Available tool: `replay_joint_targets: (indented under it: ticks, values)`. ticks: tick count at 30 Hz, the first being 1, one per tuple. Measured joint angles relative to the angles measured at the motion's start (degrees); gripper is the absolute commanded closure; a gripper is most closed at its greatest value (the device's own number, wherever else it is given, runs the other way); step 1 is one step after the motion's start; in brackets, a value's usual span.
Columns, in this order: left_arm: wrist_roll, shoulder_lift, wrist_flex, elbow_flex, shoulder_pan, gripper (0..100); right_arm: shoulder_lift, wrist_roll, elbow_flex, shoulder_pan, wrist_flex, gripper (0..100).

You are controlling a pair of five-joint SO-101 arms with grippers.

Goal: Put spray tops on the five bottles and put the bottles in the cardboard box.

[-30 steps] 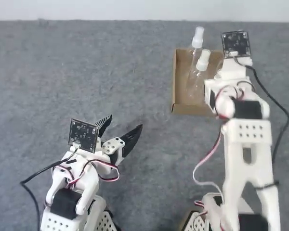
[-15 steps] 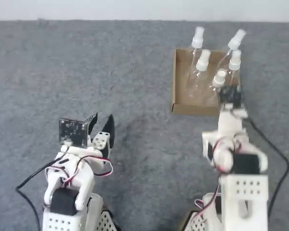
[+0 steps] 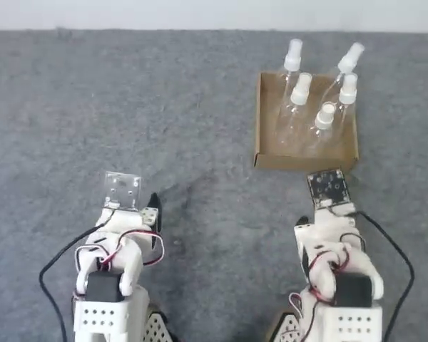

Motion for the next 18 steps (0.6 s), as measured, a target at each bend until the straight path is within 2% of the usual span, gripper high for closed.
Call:
replay_joint_targets:
  ticks: [6, 13, 18]
  values:
    - [0.0, 0.0, 0.7, 0.09, -0.26, 90, -5.89, 4.31, 12.92, -0.09, -0.88, 93.6]
    - [0.0, 0.0, 10.11, 0.09, -0.26, 90, -5.98, 5.54, 13.54, 3.16, -1.93, 93.6]
    - [0.0, 0.0, 10.9, 0.09, -0.26, 90, -5.98, 5.54, 13.54, 8.18, -1.93, 93.6]
